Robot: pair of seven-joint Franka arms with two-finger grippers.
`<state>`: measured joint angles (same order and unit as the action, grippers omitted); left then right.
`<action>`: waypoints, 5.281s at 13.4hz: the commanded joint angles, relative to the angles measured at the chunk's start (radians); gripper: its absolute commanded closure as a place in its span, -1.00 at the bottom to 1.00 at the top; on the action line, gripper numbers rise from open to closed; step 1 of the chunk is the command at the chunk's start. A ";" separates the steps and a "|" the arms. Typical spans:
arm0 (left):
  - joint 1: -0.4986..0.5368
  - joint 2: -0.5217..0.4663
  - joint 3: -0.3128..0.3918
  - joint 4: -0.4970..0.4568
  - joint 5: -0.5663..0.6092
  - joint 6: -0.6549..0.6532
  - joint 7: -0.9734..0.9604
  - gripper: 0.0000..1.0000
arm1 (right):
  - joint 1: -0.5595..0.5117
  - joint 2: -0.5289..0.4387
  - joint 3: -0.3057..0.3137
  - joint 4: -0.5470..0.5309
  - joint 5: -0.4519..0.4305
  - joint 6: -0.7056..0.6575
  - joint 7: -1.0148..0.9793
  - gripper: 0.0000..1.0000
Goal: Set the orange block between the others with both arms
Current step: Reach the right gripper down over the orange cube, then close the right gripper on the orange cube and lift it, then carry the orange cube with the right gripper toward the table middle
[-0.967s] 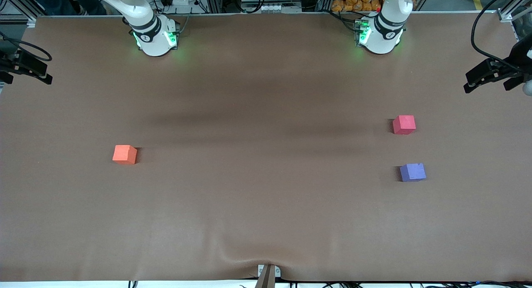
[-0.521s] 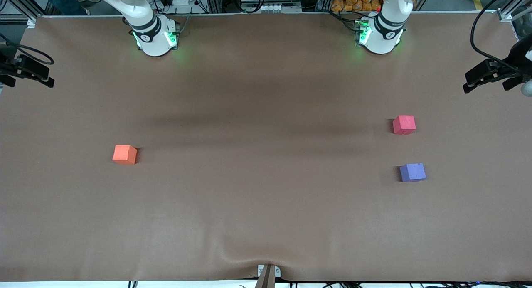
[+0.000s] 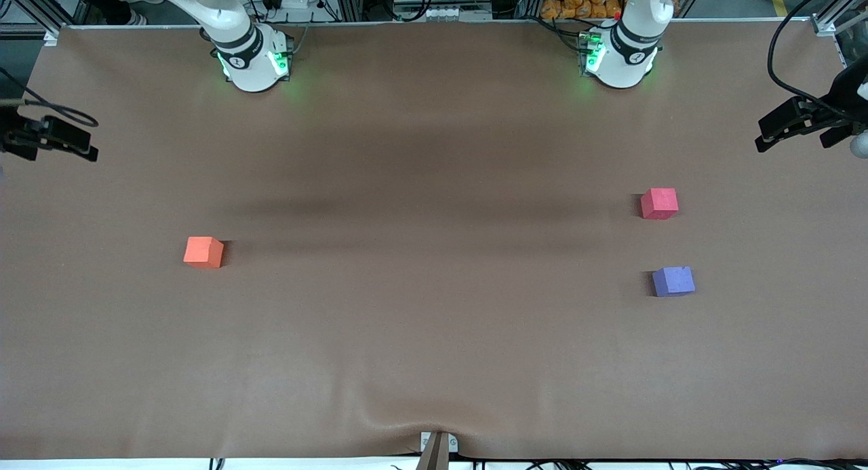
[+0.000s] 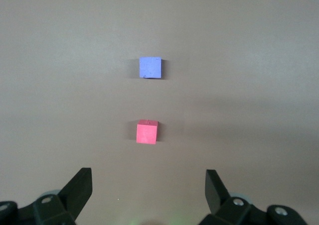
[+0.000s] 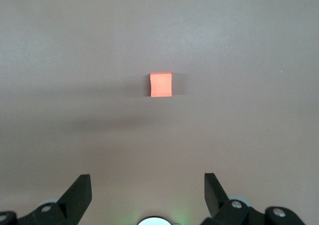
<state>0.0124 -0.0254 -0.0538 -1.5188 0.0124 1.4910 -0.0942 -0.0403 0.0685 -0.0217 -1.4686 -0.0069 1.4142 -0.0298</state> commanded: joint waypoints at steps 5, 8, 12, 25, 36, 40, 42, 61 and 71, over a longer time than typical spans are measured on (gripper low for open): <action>0.028 0.001 0.000 0.017 -0.017 -0.003 0.054 -1.00 | -0.067 0.141 0.016 -0.097 -0.015 0.198 -0.010 -1.00; 0.029 0.001 0.000 0.017 -0.017 0.008 0.054 -1.00 | -0.090 0.206 0.016 -0.163 -0.013 0.310 -0.068 -1.00; 0.031 0.018 0.000 0.019 -0.015 0.038 0.054 -1.00 | -0.085 0.217 0.016 -0.355 -0.013 0.521 -0.070 -1.00; 0.029 0.030 -0.001 0.020 -0.015 0.049 0.053 -1.00 | -0.052 0.404 0.019 -0.443 -0.007 0.804 -0.058 -1.00; 0.031 0.027 -0.001 0.019 -0.017 0.052 0.054 -1.00 | -0.050 0.433 0.019 -0.509 -0.005 0.894 -0.067 -1.00; 0.024 0.032 -0.003 0.019 -0.017 0.063 0.053 -1.00 | -0.049 0.433 0.019 -0.509 -0.005 0.901 -0.071 0.31; 0.031 0.032 -0.004 0.019 -0.015 0.063 0.054 -1.00 | -0.049 0.432 0.019 -0.509 -0.005 0.893 -0.071 0.71; 0.100 0.030 0.002 0.020 -0.025 0.058 0.059 -1.00 | 0.129 0.339 0.172 -0.256 -0.001 0.667 -0.136 0.89; 0.098 0.061 0.000 0.019 -0.038 0.071 0.062 -1.00 | 0.620 0.660 0.163 0.083 0.087 0.781 0.385 0.89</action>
<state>0.1033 0.0309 -0.0499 -1.5137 -0.0036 1.5605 -0.0586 0.5470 0.6662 0.1554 -1.4556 0.0766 2.1714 0.2956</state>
